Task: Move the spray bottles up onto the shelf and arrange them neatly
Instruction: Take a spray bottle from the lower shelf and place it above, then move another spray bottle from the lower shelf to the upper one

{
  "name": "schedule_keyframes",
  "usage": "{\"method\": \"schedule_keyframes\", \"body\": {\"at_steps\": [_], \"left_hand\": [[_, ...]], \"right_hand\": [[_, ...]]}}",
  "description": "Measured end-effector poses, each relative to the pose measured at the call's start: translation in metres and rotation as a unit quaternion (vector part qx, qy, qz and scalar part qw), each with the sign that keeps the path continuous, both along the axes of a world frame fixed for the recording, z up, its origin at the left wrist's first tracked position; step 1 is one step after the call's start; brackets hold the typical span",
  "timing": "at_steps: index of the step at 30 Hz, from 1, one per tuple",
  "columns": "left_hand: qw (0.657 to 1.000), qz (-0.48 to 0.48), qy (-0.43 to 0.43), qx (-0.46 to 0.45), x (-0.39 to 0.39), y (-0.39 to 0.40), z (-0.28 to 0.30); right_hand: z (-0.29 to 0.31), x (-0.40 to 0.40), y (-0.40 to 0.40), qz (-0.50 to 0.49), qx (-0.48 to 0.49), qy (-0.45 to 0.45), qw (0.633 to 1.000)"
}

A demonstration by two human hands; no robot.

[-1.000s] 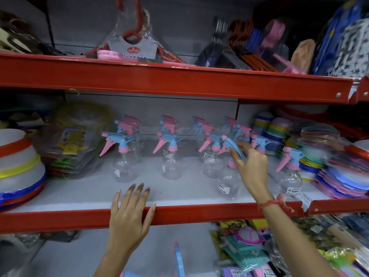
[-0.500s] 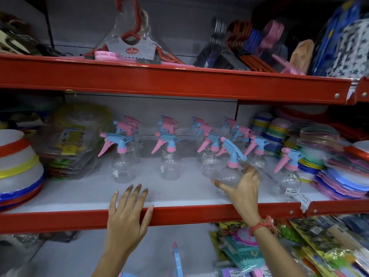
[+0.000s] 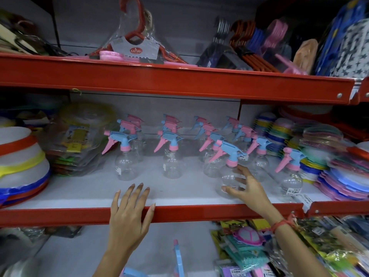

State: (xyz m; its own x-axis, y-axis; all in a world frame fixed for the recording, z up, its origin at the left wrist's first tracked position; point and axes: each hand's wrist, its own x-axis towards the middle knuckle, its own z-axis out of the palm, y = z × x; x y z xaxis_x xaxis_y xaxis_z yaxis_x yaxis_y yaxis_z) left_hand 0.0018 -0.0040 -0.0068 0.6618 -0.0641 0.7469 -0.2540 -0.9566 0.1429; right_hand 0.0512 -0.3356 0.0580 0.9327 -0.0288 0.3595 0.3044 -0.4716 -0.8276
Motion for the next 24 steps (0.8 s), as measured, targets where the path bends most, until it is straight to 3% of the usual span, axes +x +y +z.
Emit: {"method": "schedule_keyframes", "body": {"at_steps": [7,12,17,20,24], "left_hand": [[1.0,0.003,-0.007,0.01,0.001,0.001,-0.002],[1.0,0.002,-0.02,0.017,0.003,0.003,-0.002],[0.999,0.001,-0.021,0.029,0.003,0.005,-0.005],[0.999,0.0,-0.029,0.033,0.004,0.006,-0.006],[0.998,-0.007,-0.046,0.034,0.005,0.007,-0.009]], "right_hand": [[-0.004,-0.005,0.0,-0.006,-0.021,0.004,1.0],[-0.017,-0.035,0.028,-0.155,-0.05,-0.19,0.968],[-0.054,-0.069,0.069,-0.158,-0.059,-0.341,0.925],[-0.092,-0.085,0.097,-0.105,-0.08,-0.309,0.942],[-0.15,-0.095,0.13,-0.055,-0.09,-0.111,0.988]]}}
